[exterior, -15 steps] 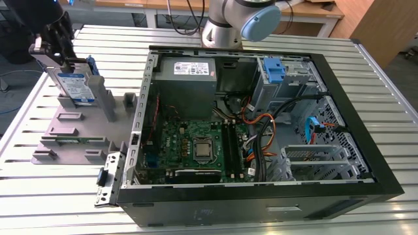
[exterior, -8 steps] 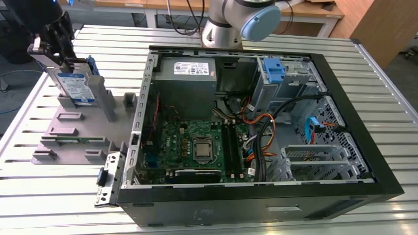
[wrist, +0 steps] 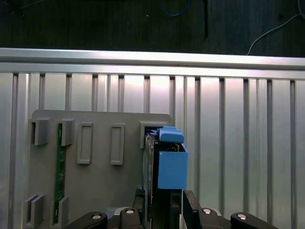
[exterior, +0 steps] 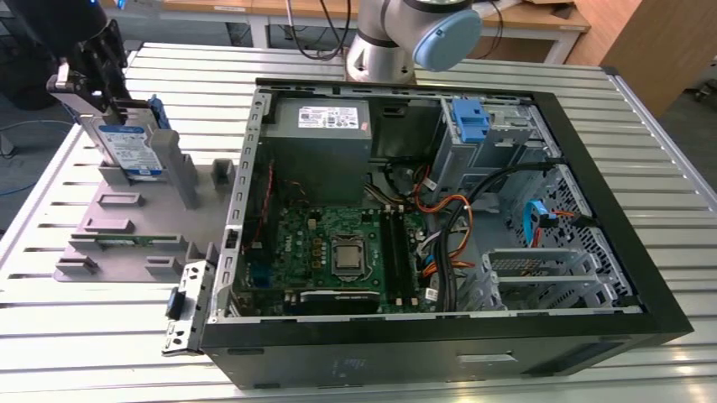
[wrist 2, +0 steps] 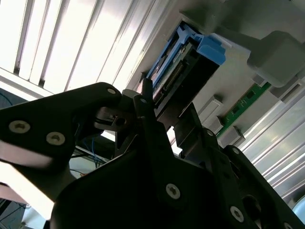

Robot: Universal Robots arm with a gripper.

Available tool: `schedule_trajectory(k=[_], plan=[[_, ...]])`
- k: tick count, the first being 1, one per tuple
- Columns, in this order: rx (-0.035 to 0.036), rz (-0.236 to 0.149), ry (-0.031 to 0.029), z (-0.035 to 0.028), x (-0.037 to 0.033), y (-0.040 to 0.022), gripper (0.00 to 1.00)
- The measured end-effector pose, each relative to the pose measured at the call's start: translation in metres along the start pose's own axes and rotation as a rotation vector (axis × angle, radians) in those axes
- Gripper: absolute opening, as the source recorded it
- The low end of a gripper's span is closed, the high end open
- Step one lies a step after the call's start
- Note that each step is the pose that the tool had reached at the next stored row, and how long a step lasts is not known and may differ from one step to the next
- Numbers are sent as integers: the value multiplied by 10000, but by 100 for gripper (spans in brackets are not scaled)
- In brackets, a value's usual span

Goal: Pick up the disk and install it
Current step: 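Pick up the disk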

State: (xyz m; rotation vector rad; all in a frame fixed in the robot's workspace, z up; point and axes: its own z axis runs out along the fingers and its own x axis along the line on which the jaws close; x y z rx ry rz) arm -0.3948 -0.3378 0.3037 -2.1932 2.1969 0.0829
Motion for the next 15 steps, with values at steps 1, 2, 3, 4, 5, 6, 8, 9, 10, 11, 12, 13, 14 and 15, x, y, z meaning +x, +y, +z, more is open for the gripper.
schedule_trajectory(k=[1,2,3,4,5,6,8,9,10,11,12,13,14,15], plan=[[12,-1,-2,-1,0,0,44],[16,-1,-4,0,0,0,44],[19,-1,-6,1,0,0,44],[19,-1,-8,1,0,0,44],[20,-1,-9,1,0,0,44],[19,-1,-9,1,0,0,44],[19,-1,-9,1,0,0,44],[19,-1,-10,1,0,0,44],[19,-1,-11,1,0,0,44],[19,-1,-11,1,0,0,44],[18,-1,-11,0,0,0,44],[19,-1,-12,1,0,0,44],[19,-1,-12,1,0,0,43],[18,-1,-12,1,0,0,43]])
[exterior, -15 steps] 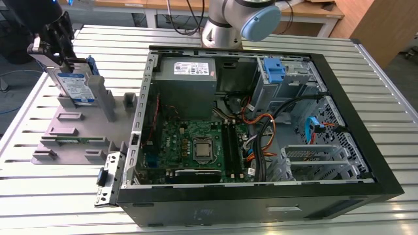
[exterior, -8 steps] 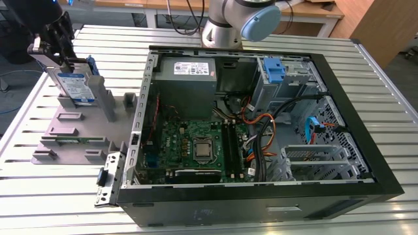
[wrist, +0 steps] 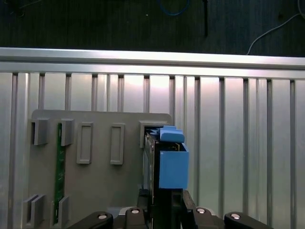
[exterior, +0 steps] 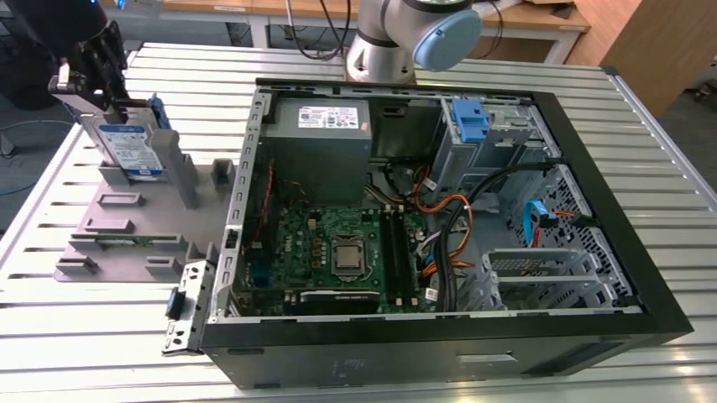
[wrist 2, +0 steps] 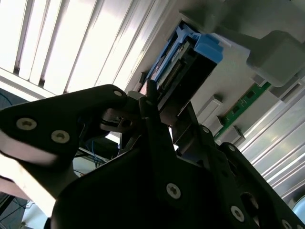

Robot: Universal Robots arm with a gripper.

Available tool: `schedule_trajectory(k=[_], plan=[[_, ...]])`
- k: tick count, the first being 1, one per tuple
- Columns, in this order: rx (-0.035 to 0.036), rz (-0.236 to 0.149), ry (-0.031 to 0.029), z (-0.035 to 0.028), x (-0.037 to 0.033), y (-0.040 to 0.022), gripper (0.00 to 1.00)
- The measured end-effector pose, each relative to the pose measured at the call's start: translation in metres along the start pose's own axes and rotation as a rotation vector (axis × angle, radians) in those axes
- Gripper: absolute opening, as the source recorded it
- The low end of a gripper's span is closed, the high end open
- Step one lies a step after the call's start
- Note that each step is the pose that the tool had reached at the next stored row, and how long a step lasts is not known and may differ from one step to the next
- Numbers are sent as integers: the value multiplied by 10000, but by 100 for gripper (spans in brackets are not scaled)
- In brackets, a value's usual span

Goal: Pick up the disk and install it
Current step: 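Pick up the disk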

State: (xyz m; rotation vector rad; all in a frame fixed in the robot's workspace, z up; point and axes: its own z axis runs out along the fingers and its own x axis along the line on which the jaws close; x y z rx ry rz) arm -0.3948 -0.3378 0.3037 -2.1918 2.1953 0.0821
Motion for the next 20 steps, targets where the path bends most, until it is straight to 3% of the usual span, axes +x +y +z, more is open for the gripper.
schedule_trajectory(k=[1,18,20], plan=[[0,0,-1,0,0,0,36],[0,0,-10,0,0,0,35],[2,0,-11,-22,-1,1,35]])
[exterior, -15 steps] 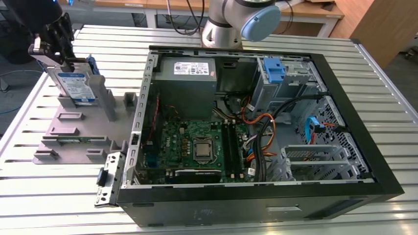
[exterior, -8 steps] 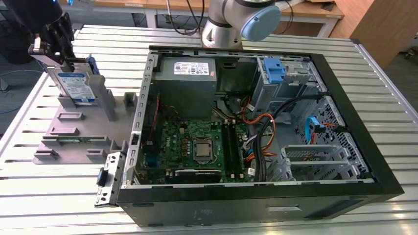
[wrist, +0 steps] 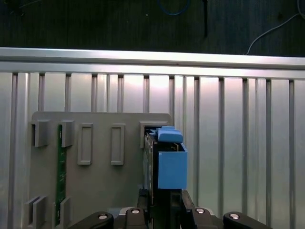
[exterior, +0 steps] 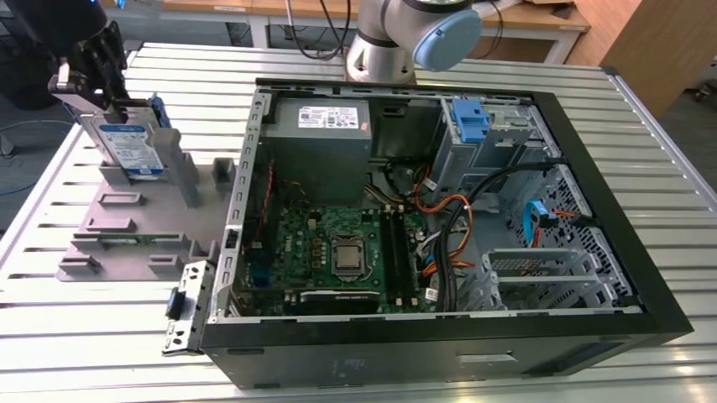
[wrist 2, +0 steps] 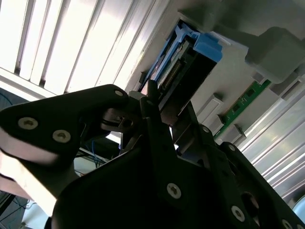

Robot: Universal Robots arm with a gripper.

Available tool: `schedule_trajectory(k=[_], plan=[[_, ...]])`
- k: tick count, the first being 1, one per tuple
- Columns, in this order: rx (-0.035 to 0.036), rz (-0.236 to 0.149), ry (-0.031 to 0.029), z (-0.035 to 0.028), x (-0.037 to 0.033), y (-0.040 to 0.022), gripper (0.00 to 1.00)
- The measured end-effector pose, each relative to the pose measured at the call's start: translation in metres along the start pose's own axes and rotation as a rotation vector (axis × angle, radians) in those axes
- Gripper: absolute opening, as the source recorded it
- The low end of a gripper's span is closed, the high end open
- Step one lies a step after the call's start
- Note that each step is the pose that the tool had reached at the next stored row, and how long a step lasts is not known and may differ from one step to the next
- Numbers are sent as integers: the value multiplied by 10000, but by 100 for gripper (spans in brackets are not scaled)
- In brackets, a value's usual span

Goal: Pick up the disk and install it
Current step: 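Pick up the disk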

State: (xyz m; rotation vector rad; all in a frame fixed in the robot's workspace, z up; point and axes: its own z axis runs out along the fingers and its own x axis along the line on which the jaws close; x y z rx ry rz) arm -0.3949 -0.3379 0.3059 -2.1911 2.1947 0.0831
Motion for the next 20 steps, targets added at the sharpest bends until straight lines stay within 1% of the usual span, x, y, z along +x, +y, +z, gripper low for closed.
schedule_trajectory(k=[2,4,6,16,17,19,20], plan=[[-4,1,3,-51,-4,0,35],[-1,2,14,-70,-4,-1,35],[1,7,24,-70,-4,0,35],[-1,13,26,-71,-5,0,36],[-1,14,26,-71,-5,0,43],[0,14,25,-65,-5,-1,43],[1,14,25,-47,-3,0,43]])
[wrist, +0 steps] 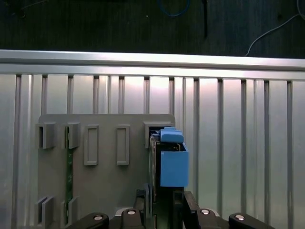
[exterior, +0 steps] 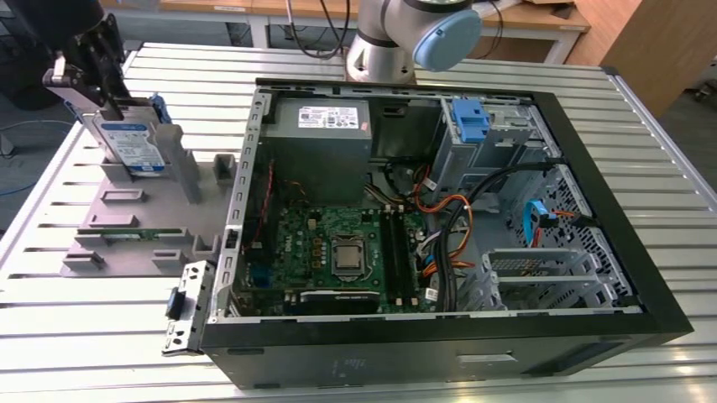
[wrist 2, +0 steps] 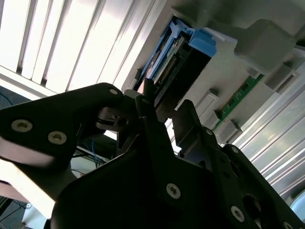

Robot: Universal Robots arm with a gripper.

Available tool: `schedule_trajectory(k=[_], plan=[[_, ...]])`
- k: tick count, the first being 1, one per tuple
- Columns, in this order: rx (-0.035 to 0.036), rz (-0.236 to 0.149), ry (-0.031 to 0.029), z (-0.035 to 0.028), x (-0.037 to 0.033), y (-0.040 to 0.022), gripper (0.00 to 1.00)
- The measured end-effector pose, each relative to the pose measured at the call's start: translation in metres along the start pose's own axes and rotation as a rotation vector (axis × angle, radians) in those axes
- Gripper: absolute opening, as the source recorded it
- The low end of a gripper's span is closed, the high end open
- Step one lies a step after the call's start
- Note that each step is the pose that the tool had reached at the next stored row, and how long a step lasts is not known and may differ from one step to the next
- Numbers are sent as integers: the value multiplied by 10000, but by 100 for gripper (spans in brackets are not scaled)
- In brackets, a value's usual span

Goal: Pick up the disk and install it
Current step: 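Pick up the disk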

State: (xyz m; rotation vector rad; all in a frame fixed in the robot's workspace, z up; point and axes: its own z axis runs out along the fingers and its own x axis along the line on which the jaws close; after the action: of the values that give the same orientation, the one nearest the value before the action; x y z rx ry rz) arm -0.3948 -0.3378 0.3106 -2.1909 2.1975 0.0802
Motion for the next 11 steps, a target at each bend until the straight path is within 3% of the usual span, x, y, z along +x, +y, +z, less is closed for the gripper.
schedule_trajectory(k=[4,11], plan=[[4,-1,0,68,4,-1,43],[3,0,1,73,5,-1,43]])
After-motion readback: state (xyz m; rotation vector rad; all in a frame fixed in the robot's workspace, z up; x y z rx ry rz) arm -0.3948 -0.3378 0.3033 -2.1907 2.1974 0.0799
